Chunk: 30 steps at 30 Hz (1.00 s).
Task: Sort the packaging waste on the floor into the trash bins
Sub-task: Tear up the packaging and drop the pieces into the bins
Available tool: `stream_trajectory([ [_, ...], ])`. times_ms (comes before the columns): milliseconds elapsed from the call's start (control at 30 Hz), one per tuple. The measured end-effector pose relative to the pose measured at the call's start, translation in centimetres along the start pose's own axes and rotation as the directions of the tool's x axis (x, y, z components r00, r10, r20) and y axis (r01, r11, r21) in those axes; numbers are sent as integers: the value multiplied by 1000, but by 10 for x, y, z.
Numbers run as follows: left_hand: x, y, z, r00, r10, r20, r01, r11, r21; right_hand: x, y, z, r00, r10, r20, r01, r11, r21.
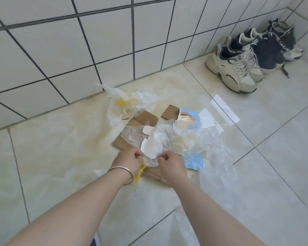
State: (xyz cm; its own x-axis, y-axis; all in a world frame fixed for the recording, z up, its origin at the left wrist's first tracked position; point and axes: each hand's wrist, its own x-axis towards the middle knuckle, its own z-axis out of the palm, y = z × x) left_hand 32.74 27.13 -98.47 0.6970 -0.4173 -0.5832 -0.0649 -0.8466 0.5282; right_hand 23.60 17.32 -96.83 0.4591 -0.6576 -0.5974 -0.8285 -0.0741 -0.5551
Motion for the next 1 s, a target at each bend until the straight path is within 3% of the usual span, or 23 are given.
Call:
stream_trajectory([
  [233,58,21,11,990,-73,-120,77,997,27,59,-21,-36,976,-78,-202,82,997,11],
  [333,76,26,18,983,-87,-160,95,995,43,88,-25,-45,953,-183,-242,160,981,-111],
  [400,84,27,23,984,-96,-150,108,991,76,104,-24,-43,896,-384,-223,304,897,-321],
  [500,90,23,29,989,-88,-117,101,989,109,118,-20,-31,803,-595,-32,489,688,-536],
  [600,88,20,34,993,-69,-100,84,984,154,119,-15,-16,807,-558,192,554,604,-573],
  [700,85,22,39,992,-38,-119,57,985,163,116,-8,-4,812,-501,299,562,533,-633],
  [1000,79,18,51,992,-111,-66,116,990,80,98,15,-9,908,-330,256,404,538,-740],
])
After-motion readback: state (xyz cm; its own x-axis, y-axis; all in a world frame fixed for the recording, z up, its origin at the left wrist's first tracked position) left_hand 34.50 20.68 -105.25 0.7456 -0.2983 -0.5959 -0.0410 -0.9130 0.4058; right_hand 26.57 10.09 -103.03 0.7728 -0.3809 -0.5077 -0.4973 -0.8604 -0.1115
